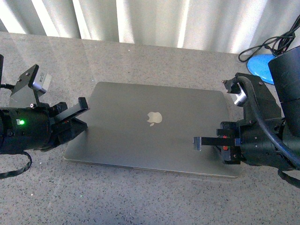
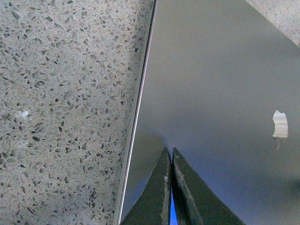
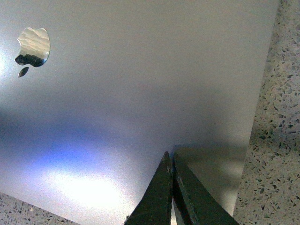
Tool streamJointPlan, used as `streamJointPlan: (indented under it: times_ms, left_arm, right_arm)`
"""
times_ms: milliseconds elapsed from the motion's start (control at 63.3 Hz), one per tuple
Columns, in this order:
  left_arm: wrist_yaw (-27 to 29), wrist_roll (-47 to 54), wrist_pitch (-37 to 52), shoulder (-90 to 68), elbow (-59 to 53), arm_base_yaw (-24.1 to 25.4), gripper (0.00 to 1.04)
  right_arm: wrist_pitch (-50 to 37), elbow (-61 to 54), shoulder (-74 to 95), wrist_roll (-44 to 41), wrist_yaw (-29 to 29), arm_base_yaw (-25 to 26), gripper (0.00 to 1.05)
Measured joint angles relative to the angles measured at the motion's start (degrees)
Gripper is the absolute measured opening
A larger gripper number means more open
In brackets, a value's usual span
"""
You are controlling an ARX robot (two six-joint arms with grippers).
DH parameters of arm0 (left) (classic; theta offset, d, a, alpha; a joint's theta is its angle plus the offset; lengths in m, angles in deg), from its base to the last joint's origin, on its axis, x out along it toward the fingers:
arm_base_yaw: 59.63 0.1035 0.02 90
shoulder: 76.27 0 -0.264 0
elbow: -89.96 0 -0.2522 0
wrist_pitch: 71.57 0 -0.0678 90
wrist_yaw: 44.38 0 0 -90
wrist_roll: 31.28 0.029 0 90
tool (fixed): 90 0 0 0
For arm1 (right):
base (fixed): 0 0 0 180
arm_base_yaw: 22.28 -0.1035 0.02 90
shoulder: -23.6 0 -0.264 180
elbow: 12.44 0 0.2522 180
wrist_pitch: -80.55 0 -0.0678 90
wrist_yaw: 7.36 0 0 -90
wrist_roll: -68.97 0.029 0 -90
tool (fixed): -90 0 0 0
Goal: Close laptop
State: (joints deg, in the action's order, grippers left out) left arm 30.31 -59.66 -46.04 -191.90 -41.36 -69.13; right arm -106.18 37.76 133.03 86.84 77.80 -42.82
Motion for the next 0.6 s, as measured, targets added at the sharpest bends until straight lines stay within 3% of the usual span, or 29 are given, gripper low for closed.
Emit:
streamJointPlan:
  times_ms: [284, 411, 600]
  left_arm:
    - [0.5, -0.2, 0.7, 1.8, -1.5, 1.1, 0.04]
    - [5.3, 1.2, 3.3, 8.1, -3.5, 3.1, 0.04]
    - [14.3, 2.8, 8.7, 26.1, -7.7, 9.1, 0.05]
  right_arm:
    - [-1.3, -0.5, -0.7, -1.4, 2.2, 0.0, 0.01]
    - [-0.3, -1.4, -4.7, -3.2, 2.9, 1.3, 0.01]
    - [-3.2, -4.0, -19.9, -11.6, 11.0, 6.4, 0.01]
